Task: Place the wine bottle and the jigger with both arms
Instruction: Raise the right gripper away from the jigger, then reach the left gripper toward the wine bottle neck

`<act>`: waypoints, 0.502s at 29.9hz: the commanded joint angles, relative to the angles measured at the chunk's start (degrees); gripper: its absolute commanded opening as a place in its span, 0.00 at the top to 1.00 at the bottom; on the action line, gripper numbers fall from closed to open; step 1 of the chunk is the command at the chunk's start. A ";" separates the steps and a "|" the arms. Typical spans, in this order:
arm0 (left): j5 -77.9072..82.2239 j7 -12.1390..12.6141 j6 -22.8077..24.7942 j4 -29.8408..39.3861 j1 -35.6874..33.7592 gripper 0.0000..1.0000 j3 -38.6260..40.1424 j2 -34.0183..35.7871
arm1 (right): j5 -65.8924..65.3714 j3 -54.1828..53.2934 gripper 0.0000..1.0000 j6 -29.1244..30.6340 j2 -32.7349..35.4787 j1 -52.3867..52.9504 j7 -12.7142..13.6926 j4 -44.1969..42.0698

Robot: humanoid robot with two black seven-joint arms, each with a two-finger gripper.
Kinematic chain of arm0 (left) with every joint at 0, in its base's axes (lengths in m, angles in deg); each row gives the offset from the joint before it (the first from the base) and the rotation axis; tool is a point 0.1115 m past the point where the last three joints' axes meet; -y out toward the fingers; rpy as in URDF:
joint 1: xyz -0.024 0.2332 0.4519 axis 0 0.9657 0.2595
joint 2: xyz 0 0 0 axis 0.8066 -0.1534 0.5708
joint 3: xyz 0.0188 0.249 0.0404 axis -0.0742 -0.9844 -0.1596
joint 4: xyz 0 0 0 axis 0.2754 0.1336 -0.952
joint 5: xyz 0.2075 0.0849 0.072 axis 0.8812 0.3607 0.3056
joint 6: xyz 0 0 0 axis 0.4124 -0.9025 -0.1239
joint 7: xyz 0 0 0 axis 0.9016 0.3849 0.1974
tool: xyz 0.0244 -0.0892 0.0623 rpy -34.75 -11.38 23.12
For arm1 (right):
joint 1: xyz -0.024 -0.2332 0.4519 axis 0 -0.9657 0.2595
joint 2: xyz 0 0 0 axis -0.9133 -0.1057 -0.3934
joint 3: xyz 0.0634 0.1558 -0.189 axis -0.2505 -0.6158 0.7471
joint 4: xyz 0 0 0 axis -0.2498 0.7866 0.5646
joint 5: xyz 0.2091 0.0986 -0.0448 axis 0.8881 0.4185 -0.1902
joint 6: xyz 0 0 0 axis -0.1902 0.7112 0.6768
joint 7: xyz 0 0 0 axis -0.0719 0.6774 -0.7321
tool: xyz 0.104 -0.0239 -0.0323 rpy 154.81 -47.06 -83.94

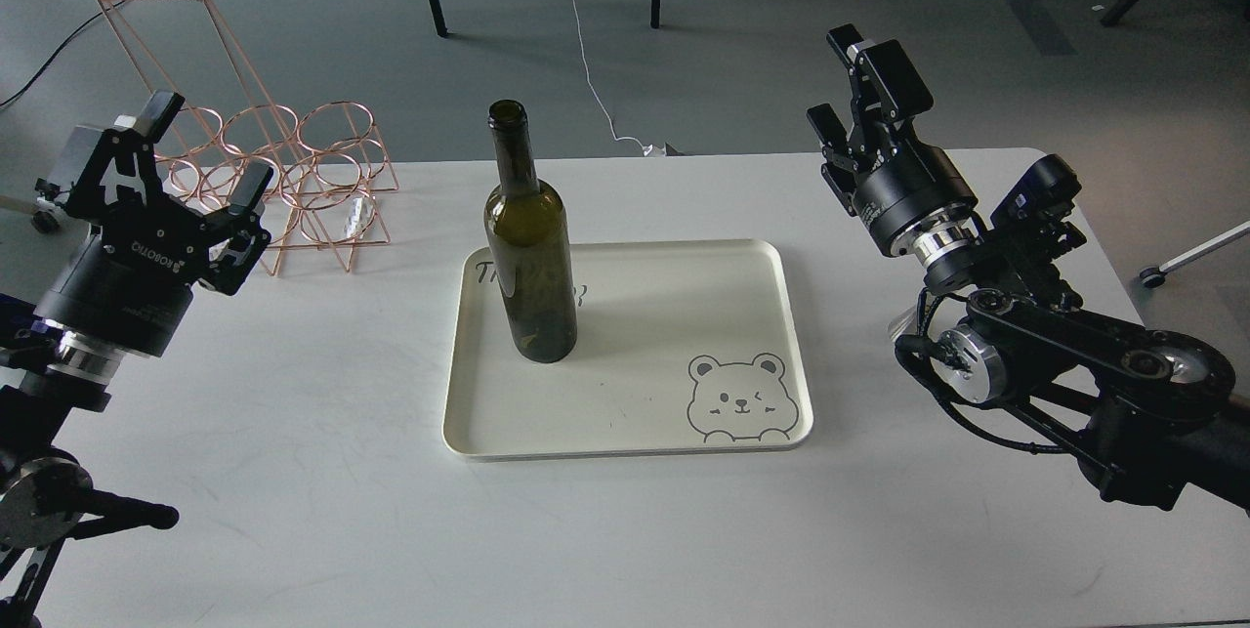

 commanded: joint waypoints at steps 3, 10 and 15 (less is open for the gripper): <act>12.14 -6.35 -0.01 4.72 0.82 0.02 0.07 4.04 | 2.37 -0.57 0.01 11.21 -1.80 -2.28 -0.01 -6.84; 39.81 -6.35 -0.01 12.11 -0.23 0.02 -0.20 10.71 | 2.10 -0.48 0.01 14.04 -1.10 -4.12 -0.01 -7.19; 59.43 -6.35 -1.33 12.20 -6.99 0.02 -1.42 12.66 | 2.01 -0.48 0.01 14.04 -1.10 -4.21 -0.01 -7.19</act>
